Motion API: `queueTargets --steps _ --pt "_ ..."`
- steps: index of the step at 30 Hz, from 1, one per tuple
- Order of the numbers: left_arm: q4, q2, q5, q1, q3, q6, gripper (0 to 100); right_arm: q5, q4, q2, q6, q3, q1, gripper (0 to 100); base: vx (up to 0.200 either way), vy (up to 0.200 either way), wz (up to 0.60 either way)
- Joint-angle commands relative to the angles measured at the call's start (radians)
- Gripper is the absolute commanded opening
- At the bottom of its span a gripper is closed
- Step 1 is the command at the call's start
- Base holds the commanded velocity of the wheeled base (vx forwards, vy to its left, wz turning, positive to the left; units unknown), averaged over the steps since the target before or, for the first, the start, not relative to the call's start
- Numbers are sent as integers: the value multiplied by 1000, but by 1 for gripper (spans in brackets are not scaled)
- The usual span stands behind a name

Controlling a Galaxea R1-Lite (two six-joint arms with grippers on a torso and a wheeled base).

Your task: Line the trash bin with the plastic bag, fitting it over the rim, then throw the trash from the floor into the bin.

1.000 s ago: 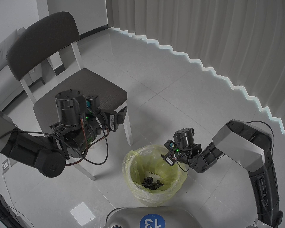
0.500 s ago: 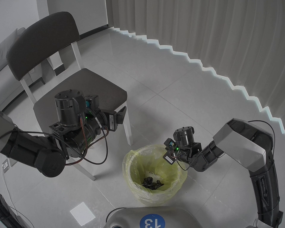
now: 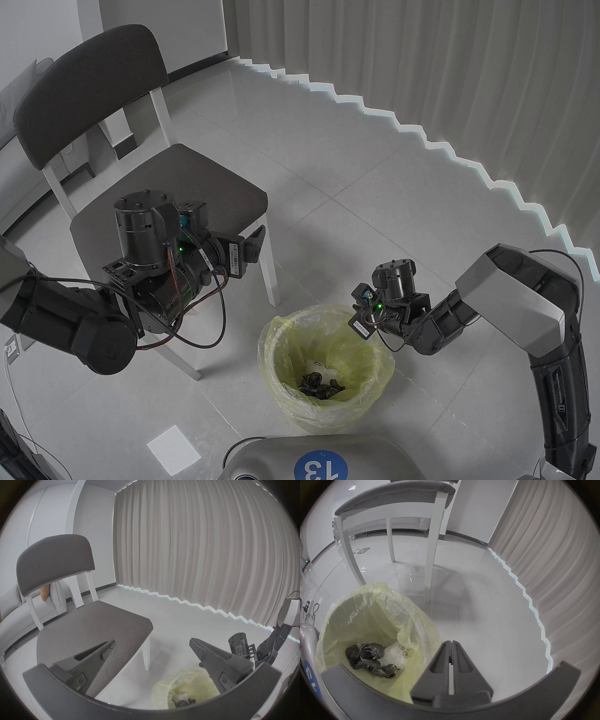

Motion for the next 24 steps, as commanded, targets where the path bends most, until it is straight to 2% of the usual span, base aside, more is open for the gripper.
queueTargets --steps 1,23,24 --pt "0 -2 1 0 0 0 100 2 -6 -28 -4 21 12 100 0 0 0" --pt "0 -6 -1 0 -2 2 100 -11 22 80 4 -37 9 100 0 0 0" --pt "0 -6 -1 0 -2 2 100 -11 20 80 4 -40 9 0 0 0 0"
